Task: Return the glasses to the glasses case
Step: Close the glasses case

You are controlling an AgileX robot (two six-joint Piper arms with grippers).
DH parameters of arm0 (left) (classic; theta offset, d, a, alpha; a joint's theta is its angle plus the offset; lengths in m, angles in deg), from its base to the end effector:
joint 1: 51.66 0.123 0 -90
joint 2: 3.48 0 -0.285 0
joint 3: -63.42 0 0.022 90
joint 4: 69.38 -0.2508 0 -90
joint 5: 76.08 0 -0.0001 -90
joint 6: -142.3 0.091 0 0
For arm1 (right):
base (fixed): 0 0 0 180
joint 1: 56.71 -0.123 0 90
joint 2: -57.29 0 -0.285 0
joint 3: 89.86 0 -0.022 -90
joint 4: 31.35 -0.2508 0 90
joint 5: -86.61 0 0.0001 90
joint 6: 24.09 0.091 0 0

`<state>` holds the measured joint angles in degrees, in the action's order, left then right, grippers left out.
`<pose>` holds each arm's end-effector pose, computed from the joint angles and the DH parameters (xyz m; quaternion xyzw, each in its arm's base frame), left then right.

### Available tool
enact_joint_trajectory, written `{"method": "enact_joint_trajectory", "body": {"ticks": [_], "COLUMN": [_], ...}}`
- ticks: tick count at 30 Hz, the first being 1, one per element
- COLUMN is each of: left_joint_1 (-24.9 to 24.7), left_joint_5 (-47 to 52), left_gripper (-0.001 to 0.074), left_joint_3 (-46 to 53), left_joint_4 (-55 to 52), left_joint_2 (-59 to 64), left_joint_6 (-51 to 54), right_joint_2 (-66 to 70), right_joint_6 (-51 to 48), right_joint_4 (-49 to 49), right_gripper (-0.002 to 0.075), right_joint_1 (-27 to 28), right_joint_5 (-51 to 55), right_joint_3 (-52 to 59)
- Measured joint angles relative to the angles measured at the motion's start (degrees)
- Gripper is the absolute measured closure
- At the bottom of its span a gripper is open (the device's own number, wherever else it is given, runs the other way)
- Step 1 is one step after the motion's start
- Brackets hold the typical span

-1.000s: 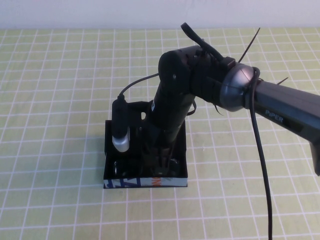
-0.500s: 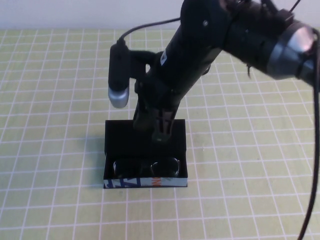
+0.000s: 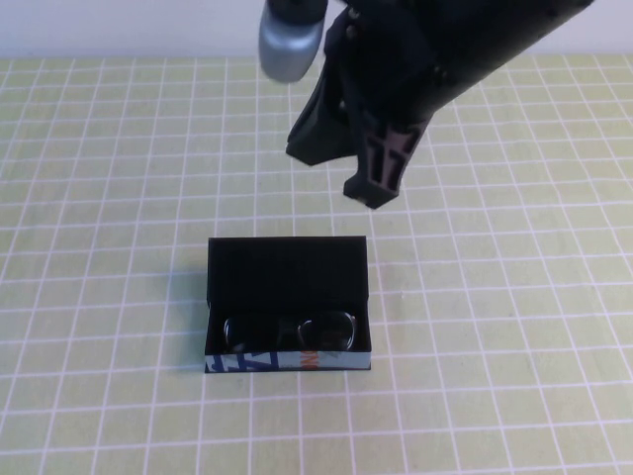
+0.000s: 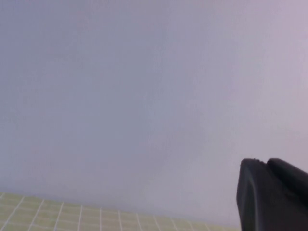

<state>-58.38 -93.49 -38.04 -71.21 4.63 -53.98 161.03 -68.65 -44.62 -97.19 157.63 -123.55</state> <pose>0.0516 -0.0070 0.2320 -0.0348 0.5671 -0.1544 0.8083 0.2551 0.2437 0.4374 -0.6337 0.6896 0.1037 0.3349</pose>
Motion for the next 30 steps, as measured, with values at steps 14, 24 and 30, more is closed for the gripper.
{"method": "enact_joint_trajectory", "body": {"ticks": [14,24,30], "left_joint_1": [0.00,0.00,0.00], "left_joint_5": [-14.74,31.52,55.56], "left_gripper": [0.0739,0.0739,0.0739], "left_joint_3": [-8.89,-41.10,-54.37], "left_joint_4": [-3.73,-15.85,1.83], "left_joint_2": [0.00,8.35,20.65], "left_joint_6": [-11.88,-14.00,15.06], "right_joint_2": [-10.78,-14.08,-14.16], "right_joint_6": [13.75,32.33,33.47], "right_joint_4": [7.75,22.89,23.28], "right_gripper": [0.0742,0.0742,0.0742], "right_joint_1": [0.00,0.00,0.00], "right_joint_5": [-0.62,-8.38,-13.66], "right_joint_3": [0.00,0.00,0.11]}}
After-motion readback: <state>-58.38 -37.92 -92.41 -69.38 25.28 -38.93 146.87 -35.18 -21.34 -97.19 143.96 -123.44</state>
